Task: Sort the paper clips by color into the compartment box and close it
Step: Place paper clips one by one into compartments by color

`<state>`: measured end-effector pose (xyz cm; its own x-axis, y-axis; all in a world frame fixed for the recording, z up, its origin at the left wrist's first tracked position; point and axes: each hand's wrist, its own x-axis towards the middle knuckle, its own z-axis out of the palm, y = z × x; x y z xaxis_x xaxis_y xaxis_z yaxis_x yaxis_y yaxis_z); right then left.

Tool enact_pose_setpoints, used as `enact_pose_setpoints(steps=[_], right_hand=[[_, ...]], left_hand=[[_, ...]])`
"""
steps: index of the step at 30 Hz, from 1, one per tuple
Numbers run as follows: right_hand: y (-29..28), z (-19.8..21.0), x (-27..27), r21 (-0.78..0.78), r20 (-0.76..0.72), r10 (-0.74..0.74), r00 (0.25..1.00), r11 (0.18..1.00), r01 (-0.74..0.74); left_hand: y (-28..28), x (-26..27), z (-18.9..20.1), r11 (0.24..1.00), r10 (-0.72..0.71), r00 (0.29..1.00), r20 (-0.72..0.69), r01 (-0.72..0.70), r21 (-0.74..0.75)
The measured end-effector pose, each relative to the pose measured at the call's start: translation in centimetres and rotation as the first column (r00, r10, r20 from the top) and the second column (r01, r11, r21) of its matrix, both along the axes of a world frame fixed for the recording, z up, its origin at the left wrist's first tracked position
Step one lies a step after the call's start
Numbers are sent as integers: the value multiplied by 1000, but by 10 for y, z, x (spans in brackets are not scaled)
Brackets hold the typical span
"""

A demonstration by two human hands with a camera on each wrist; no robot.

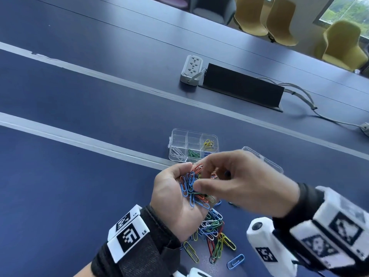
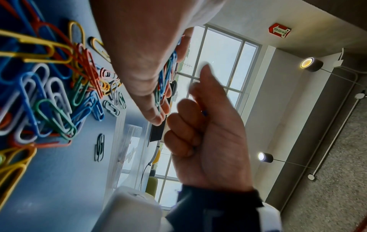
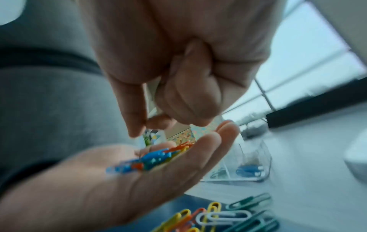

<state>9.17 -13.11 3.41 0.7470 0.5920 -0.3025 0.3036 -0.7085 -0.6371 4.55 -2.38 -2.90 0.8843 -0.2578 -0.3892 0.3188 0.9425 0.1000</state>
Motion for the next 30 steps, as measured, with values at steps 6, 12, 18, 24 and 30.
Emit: enact_pose_setpoints(steps=[6,12,18,24,30], right_hand=[[12,-4,-12,-206,317,45,947,978,23],[14,-4,-7,-104,128,-75,989,991,88],[4,13,10,175,-430,-217,877,932,316],[2,6,19,240,-612,-233,756,856,458],[1,3,15,209,-361,-197,911,936,285]], left_hand=[[-1,0,-3,998,16,1000,-8,-15,68],[0,1,-5,999,30,1000,4,-30,11],[1,0,-4,999,38,999,2,-38,-13],[3,0,-5,999,2,999,37,0,-45],[1,1,-8,998,45,998,47,-42,-55]])
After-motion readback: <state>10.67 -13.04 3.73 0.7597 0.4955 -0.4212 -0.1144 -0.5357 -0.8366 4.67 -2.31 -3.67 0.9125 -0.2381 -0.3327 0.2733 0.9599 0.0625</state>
